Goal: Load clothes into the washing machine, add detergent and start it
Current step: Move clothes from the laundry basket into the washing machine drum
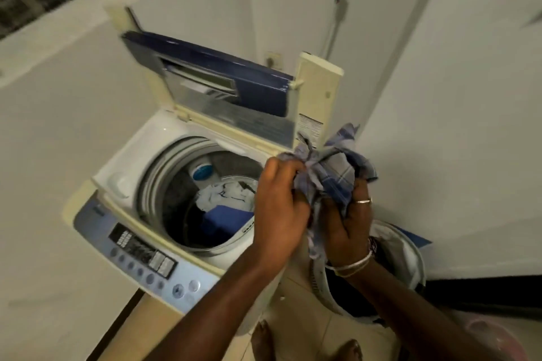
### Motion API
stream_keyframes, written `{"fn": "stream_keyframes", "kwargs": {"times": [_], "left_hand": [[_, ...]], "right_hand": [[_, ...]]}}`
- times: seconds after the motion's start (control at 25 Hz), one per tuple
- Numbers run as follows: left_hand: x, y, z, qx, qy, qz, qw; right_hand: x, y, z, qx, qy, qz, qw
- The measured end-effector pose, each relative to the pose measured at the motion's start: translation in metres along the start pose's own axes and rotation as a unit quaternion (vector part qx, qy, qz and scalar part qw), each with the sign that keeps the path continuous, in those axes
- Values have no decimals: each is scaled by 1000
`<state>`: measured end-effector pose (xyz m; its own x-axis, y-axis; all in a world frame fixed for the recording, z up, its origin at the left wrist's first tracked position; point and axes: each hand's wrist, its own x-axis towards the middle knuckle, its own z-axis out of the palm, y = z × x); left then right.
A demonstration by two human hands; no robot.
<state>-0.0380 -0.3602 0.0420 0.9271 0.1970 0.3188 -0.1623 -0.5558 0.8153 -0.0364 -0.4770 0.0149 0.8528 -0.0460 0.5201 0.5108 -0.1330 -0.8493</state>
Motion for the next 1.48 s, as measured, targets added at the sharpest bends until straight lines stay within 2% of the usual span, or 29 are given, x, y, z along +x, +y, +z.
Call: {"fn": "stream_keyframes", "kwargs": {"times": [0.2, 0.36, 0.44, 0.52, 0.56, 0.64, 0.68, 0.72, 0.8, 0.88, 0.96, 1.04, 1.16, 1.32, 1.48], "left_hand": [[37, -25, -131, 39, 137, -8, 990], [85, -48, -206, 62, 244, 27, 967], [100, -71, -222, 71, 256, 28, 964], [100, -111, -220, 122, 180, 1, 976], [93, -135, -213, 161, 97, -27, 982], [70, -176, -195, 226, -94, -88, 966], [57, -191, -185, 245, -157, -113, 950], [45, -199, -174, 254, -195, -135, 938], [26, -203, -148, 236, -245, -138, 930], [12, -199, -116, 214, -309, -76, 924], [6, -195, -87, 200, -369, -10, 907], [7, -190, -62, 184, -395, 34, 900], [11, -184, -35, 153, -422, 66, 891], [16, -182, -16, 196, -435, -26, 878], [8, -186, -21, 167, -355, -58, 918]], "right_hand": [[33, -46, 131, 5, -49, 0, 999], [82, -79, 219, 43, -109, -24, 993], [91, -79, 246, 26, -119, -19, 992], [79, -45, 261, -48, -150, 15, 987], [65, -19, 263, -124, -204, 47, 970], [36, 29, 255, -278, -356, 119, 884], [25, 48, 246, -317, -411, 145, 843], [20, 56, 232, -330, -440, 164, 819], [17, 65, 200, -363, -446, 151, 804], [12, 66, 162, -436, -406, 108, 796], [3, 66, 129, -514, -362, 97, 772], [-11, 68, 103, -543, -356, 137, 748], [-33, 78, 71, -515, -362, 229, 742], [-30, 81, 71, -526, -362, 197, 744], [-5, 70, 94, -508, -417, 174, 733]]}}
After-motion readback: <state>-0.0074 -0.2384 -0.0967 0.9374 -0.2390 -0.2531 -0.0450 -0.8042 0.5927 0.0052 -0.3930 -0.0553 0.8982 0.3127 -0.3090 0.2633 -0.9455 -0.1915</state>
